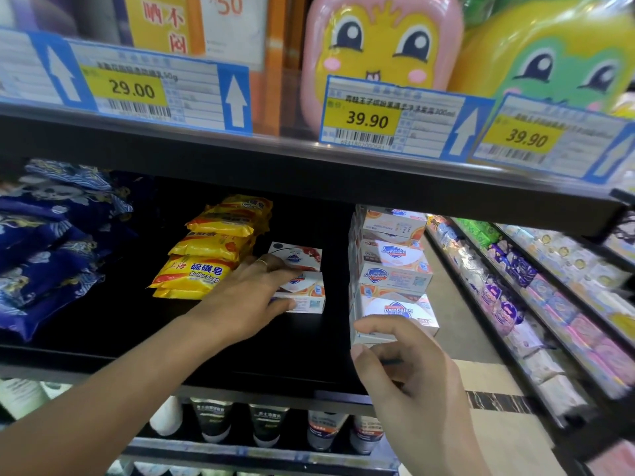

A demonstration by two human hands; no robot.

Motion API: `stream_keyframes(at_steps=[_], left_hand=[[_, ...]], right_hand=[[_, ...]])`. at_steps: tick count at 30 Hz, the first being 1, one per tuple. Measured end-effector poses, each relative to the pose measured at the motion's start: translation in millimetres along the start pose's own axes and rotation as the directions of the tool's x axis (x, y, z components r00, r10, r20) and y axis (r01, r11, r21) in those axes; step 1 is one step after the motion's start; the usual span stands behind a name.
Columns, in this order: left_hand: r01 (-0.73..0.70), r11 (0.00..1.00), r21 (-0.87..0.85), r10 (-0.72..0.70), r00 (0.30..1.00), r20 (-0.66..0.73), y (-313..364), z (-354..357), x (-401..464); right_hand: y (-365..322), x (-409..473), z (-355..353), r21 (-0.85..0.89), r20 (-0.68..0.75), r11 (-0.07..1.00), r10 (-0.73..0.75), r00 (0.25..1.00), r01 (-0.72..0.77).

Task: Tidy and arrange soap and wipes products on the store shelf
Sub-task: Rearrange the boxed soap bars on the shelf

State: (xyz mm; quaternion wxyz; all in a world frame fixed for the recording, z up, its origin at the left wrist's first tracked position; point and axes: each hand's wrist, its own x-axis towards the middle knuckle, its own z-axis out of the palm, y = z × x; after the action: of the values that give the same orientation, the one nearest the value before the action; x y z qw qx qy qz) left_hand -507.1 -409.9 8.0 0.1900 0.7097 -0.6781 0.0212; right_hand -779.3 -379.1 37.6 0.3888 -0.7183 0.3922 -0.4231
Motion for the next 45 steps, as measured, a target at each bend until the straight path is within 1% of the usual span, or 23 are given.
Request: stream_keyframes(at_steps=[3, 5, 10, 15, 17, 19, 22, 24, 25, 26, 28, 29, 30, 31, 34, 36, 39, 43, 45], left_hand=[[-0.038, 0.997, 0.074, 0.045, 0.994, -0.098, 2.7, 2.4, -3.1], [-0.042, 0.994, 0.102, 0.055, 0.990, -0.129, 4.9, 3.4, -3.3], [-0.023, 0.990, 0.137, 0.044, 0.988, -0.151, 11.7, 3.8, -1.4], [-0.005, 0.990, 0.140, 0.027, 0.987, -0.159, 18.1, 0.9, -7.1], [-0.006, 0.994, 0.108, 0.024, 0.987, -0.160, 21.0, -2.6, -14.2], [-0.002, 0.999, 0.050, 0.011, 0.986, -0.168, 24.3, -7.0, -24.5], [-0.006, 1.000, -0.025, 0.001, 0.981, -0.192, 28.5, -9.7, -49.4], [0.009, 0.996, -0.086, -0.026, 0.979, -0.201, 30.5, -8.8, -70.6], [0.019, 0.994, -0.110, -0.040, 0.980, -0.196, 31.5, -7.3, -79.8], [0.027, 0.991, -0.129, -0.052, 0.980, -0.193, 31.7, -5.3, -87.8], [0.046, 0.986, -0.162, -0.077, 0.979, -0.191, 31.4, 0.5, -99.8], [0.060, 0.982, -0.180, -0.095, 0.977, -0.192, 31.4, 3.5, -104.5], [0.074, 0.980, -0.187, -0.110, 0.975, -0.191, 31.8, 6.6, -108.1], [0.081, 0.982, -0.171, -0.114, 0.975, -0.191, 32.1, 9.4, -111.0], [0.068, 0.992, -0.105, -0.089, 0.975, -0.203, 34.8, 12.8, -115.9], [0.078, 0.991, -0.108, -0.099, 0.974, -0.204, 35.8, 12.3, -115.9], [0.100, 0.986, -0.133, -0.123, 0.976, -0.180, 35.6, 11.9, -116.6], [0.144, 0.968, -0.204, -0.175, 0.974, -0.144, 34.7, 8.8, -113.7], [0.160, 0.938, -0.307, -0.209, 0.969, -0.132, 36.2, 4.3, -111.1]], right_hand=[[0.2, 1.2, 0.8, 0.009, -0.004, 1.000, 0.003, 1.000, -0.003], [0.6, 1.7, 1.6, 0.006, -0.003, 1.000, 0.002, 1.000, -0.002], [3.7, 0.3, 5.6, -0.013, 0.014, 1.000, 0.009, 1.000, -0.009], [7.6, -2.1, 6.5, -0.031, -0.005, 0.999, -0.014, 1.000, 0.014], [10.3, -2.3, 4.6, -0.047, -0.041, 0.998, -0.041, 0.998, 0.039], [12.3, -1.0, 1.1, -0.104, -0.116, 0.990, -0.102, 0.988, 0.090], [15.3, 3.1, -7.6, -0.245, -0.267, 0.955, -0.230, 0.936, 0.165], [19.0, 6.2, -15.0, -0.325, -0.336, 0.931, -0.277, 0.900, 0.165], [22.3, 7.9, -19.4, -0.357, -0.338, 0.923, -0.274, 0.901, 0.147], [25.8, 10.5, -23.4, -0.381, -0.304, 0.916, -0.250, 0.919, 0.123], [31.1, 15.8, -26.7, -0.426, -0.168, 0.902, -0.156, 0.973, 0.071], [33.1, 18.0, -26.6, -0.439, -0.102, 0.897, -0.113, 0.988, 0.057], [35.9, 19.4, -26.5, -0.443, -0.059, 0.894, -0.095, 0.994, 0.059], [39.4, 20.5, -25.9, -0.445, -0.047, 0.893, -0.105, 0.993, 0.074], [49.9, 24.0, -24.3, -0.475, -0.130, 0.874, -0.184, 0.974, 0.102], [54.2, 27.1, -24.1, -0.503, -0.175, 0.858, -0.219, 0.960, 0.104], [56.5, 29.2, -24.9, -0.535, -0.186, 0.835, -0.268, 0.945, 0.132], [62.7, 23.9, -27.0, -0.530, -0.206, 0.821, -0.366, 0.908, 0.210], [64.1, 19.7, -24.8, -0.521, -0.194, 0.813, -0.410, 0.891, 0.260]])
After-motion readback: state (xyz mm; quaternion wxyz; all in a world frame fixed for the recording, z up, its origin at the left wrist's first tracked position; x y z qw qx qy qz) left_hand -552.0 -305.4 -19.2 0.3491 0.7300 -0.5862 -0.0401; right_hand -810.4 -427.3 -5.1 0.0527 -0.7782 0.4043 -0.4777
